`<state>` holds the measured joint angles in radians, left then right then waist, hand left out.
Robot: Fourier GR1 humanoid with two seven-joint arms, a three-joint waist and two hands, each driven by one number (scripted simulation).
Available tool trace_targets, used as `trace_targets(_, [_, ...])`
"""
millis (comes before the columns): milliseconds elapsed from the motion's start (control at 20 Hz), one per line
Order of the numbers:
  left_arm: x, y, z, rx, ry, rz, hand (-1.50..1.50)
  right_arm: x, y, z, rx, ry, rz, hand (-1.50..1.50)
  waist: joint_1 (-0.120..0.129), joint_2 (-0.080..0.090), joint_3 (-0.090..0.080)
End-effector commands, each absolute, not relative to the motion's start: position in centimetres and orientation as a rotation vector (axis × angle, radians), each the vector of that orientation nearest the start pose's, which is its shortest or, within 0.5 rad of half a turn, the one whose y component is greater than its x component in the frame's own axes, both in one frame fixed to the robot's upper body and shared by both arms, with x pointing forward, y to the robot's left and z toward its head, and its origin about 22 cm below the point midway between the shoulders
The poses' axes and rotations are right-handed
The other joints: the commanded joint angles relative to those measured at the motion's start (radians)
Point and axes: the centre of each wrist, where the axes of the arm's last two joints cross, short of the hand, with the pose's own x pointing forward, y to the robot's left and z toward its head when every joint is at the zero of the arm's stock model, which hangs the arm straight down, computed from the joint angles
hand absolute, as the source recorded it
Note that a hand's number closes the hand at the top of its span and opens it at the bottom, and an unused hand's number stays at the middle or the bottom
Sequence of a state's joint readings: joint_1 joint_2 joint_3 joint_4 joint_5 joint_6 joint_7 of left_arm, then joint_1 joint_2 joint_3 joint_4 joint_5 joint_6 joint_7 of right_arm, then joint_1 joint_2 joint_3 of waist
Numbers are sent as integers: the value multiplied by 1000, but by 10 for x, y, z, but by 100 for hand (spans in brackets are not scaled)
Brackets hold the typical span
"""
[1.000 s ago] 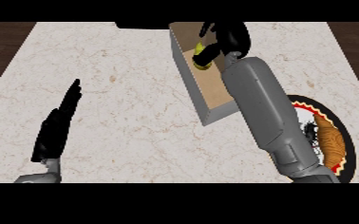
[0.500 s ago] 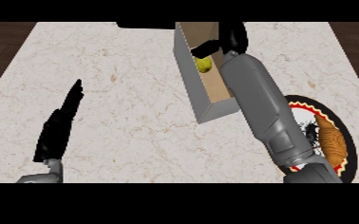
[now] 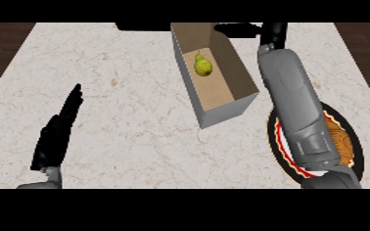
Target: Pick the pear from the plate and place it in the cardboard box
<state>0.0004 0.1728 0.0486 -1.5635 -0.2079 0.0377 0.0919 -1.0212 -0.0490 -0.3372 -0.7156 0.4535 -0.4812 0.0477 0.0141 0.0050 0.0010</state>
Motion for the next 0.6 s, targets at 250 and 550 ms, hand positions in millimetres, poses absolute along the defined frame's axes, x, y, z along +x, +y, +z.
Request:
trace_targets(250, [237,295,15,413,-1442,-192,0,421,-287,130,-664,-1671,-270,-150,-27,-10,-1])
trace_targets(550, [240,301,2,389,-1446,-161,0,367,-373,126,-645,-1691,-285,-150,-37,-10,-2])
